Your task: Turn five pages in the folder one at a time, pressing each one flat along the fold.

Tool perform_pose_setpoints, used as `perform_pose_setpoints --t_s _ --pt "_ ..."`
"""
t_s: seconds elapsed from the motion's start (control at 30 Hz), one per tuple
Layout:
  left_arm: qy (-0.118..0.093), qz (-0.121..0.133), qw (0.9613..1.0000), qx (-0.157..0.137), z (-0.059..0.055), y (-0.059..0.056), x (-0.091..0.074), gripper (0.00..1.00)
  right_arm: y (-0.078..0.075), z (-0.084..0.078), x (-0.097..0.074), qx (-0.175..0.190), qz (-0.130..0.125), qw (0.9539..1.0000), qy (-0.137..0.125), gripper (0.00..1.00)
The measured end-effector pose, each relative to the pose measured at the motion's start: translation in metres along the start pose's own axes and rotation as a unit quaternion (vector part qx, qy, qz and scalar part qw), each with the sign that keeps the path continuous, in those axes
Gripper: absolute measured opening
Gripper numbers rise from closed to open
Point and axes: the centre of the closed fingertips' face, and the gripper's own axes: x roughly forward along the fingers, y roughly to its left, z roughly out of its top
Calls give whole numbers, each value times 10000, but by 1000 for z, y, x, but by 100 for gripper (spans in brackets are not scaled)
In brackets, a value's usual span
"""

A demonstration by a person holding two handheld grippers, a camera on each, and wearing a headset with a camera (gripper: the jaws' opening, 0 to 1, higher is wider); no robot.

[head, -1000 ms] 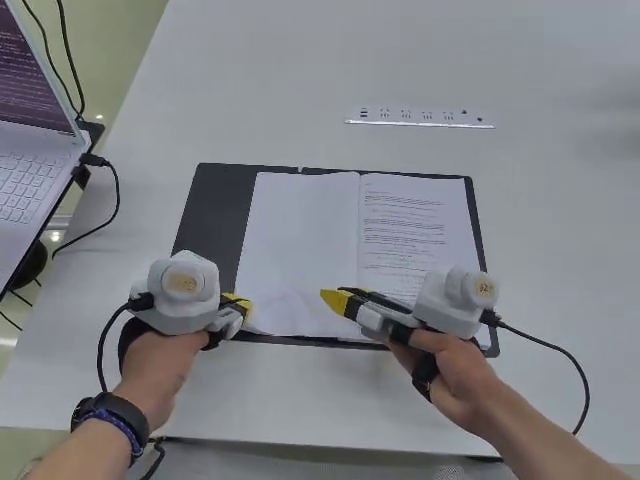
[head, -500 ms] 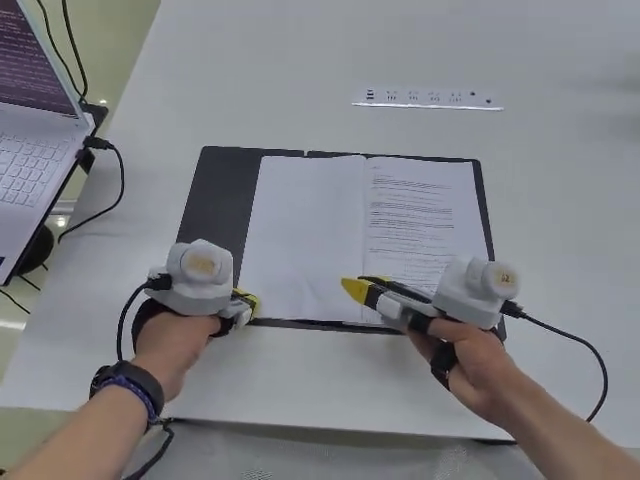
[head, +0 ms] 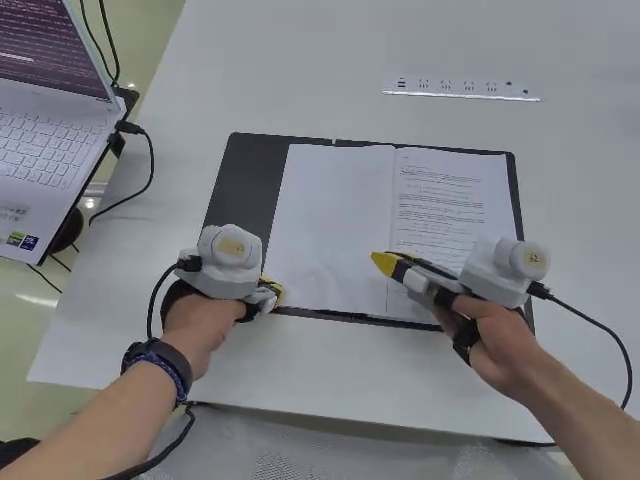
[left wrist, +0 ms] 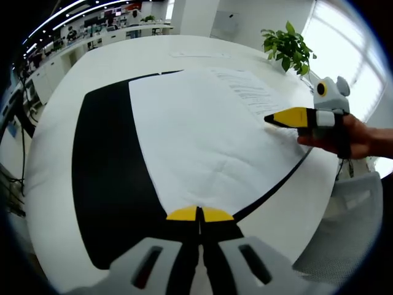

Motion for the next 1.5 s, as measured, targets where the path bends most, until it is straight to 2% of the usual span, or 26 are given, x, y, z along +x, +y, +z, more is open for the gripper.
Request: perform_pose_setpoints --t_s 0.33,0.57,0.67,0.73,0.8,1.17,1.33,1.5 --pt "60 10 10000 19 1 5 5 0 -12 28 16 -26 -87 9998 -155 11" --pt "85 1 10000 -50 1 9 9 0 -35 41 30 73 -300 9991 -297 5" --pt "127 -33 9999 -78 2 9 10 0 -43 41 35 122 -372 9989 -258 2" --pt "140 -53 9998 -107 2 9 11 0 -53 39 38 237 -485 9982 -243 0" --pt "131 -68 9998 -105 1 9 12 0 -51 44 40 378 -414 9976 -398 0" --pt "93 -43 9998 -152 0 9 12 0 -40 51 46 295 -383 9975 -513 0" --pt "96 -21 9999 -85 -1 9 11 0 -41 57 51 583 -349 9956 -642 0" --pt "72 5 9999 -86 -2 9 10 0 -40 63 55 557 -415 9950 -723 0"
